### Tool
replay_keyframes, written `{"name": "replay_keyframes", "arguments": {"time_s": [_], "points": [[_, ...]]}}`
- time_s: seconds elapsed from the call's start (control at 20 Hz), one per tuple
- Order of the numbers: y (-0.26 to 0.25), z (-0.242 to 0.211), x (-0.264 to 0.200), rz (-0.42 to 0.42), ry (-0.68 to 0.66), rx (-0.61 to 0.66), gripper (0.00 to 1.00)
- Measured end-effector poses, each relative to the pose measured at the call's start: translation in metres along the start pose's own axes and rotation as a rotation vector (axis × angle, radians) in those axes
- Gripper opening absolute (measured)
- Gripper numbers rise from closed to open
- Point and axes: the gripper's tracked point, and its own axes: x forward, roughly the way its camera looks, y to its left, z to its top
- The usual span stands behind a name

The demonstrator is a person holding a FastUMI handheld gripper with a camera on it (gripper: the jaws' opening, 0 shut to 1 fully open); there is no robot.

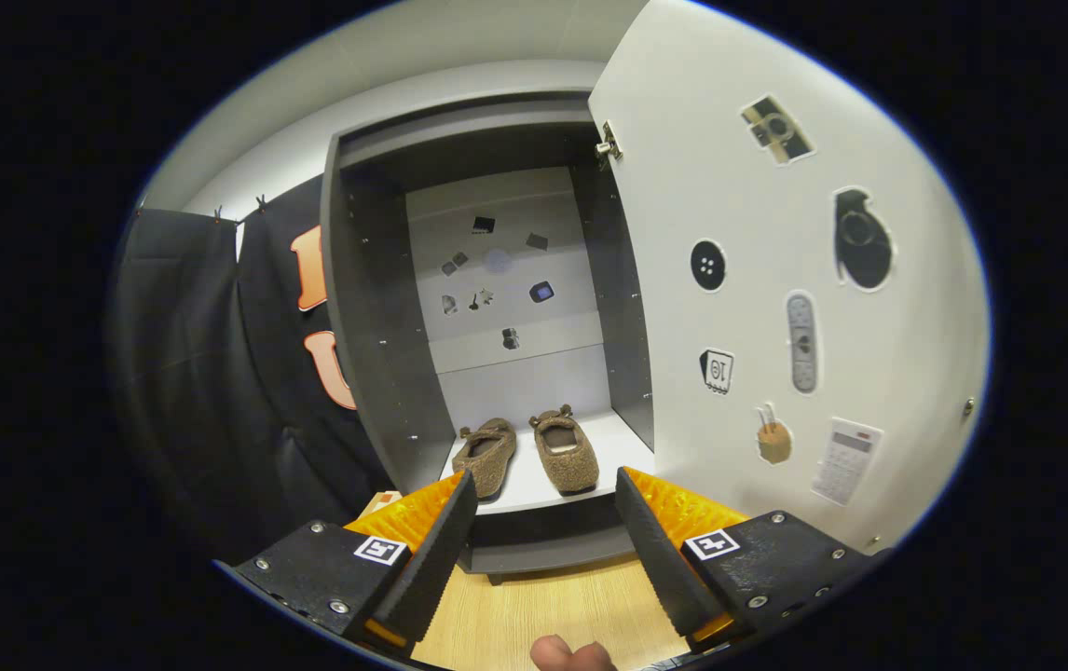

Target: Open the shoe cabinet door, grab the shoes and put them into the shoe cabinet, then close the shoe cabinet door.

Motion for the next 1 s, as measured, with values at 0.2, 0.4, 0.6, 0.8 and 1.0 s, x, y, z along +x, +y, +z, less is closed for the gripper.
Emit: {"name": "replay_keyframes", "arguments": {"time_s": [0.2,0.4,0.6,0.8,1.0], "points": [[-0.025,0.001,-0.059,0.080,-0.012,-0.060,0.93],[-0.066,-0.008,-0.113,0.181,0.012,-0.065,0.93],[-0.112,-0.008,-0.137,0.218,0.015,-0.056,0.93],[-0.154,0.001,-0.138,0.195,-0.015,-0.067,0.93],[-0.193,0.011,-0.124,0.156,-0.054,-0.049,0.93]]}}
